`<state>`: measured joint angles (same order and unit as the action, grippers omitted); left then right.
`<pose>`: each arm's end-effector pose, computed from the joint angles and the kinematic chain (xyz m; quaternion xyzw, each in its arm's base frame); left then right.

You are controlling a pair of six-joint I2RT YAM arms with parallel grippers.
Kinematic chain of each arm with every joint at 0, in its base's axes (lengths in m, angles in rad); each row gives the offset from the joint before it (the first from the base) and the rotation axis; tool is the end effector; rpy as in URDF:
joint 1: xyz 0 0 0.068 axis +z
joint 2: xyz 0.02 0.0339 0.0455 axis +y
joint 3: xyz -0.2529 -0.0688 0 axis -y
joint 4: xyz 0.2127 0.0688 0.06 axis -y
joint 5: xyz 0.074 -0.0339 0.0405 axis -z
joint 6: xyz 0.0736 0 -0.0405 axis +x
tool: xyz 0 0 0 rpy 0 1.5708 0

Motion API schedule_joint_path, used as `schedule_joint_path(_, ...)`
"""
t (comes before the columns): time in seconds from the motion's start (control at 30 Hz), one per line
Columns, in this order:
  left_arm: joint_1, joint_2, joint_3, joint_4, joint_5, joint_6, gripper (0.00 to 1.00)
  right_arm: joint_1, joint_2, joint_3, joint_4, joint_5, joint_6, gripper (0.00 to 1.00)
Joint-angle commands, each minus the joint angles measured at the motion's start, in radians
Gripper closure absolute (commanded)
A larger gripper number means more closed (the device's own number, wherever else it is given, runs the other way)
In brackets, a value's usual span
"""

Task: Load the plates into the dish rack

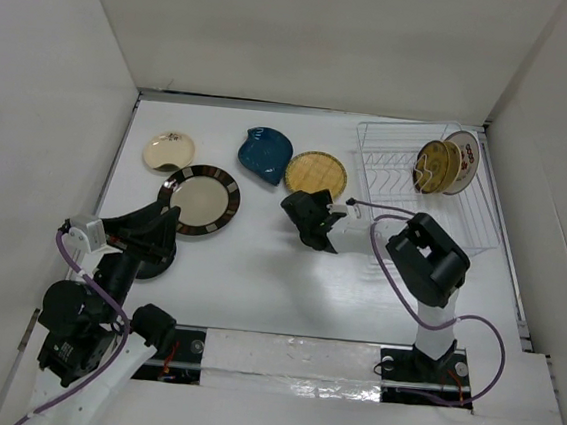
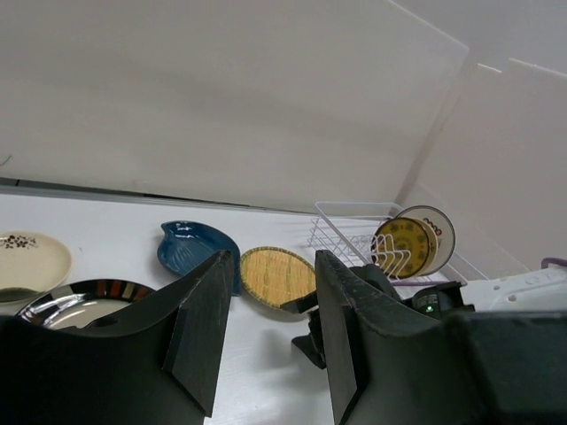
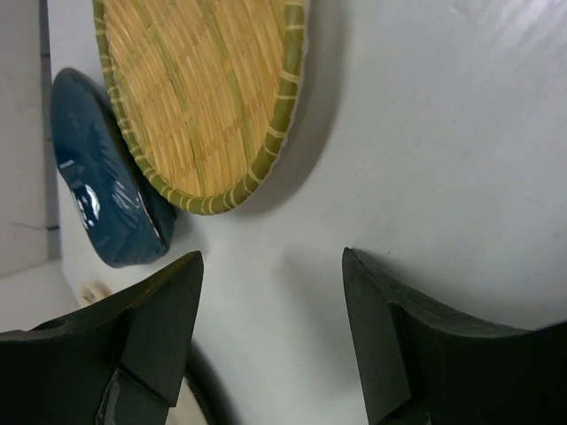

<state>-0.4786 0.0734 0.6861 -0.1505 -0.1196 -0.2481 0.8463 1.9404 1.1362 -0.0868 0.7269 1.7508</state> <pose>0.0386 -0.0101 0.3690 0.0099 0.5278 -0.2722 0.8045 0.2906 0.2545 0.1374 0.4917 0.7408 0.2100 0.4066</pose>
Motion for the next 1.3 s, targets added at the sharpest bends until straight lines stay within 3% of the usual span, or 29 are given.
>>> schedule_joint_path(0.0, -0.014, -0.015, 0.004, 0.035, -0.012, -0.003, 0.61, 0.01, 0.049, 0.039, -0.057, 0.086, 0.33, 0.31)
schedule_joint_path(0.33, -0.061, -0.023, 0.007, 0.026, -0.031, -0.005, 0.61, -0.039, 0.153, 0.085, -0.067, 0.059, 0.495, 0.36)
schedule_joint_path(0.57, -0.081, -0.026, 0.009, 0.022, -0.038, -0.003, 0.62, -0.059, 0.181, 0.128, -0.091, 0.058, 0.526, 0.58)
schedule_joint_path(0.8, -0.081, -0.02, 0.009, 0.023, -0.035, -0.005, 0.62, -0.049, 0.175, 0.128, -0.125, 0.094, 0.523, 0.88)
schedule_joint_path(1.03, -0.081, -0.017, 0.009, 0.025, -0.034, -0.005, 0.62, 0.023, 0.105, 0.115, -0.232, 0.19, 0.507, 1.0)
schedule_joint_path(1.27, -0.081, -0.035, 0.004, 0.02, -0.048, -0.003, 0.62, 0.073, -0.018, 0.145, -0.341, 0.319, 0.345, 1.0)
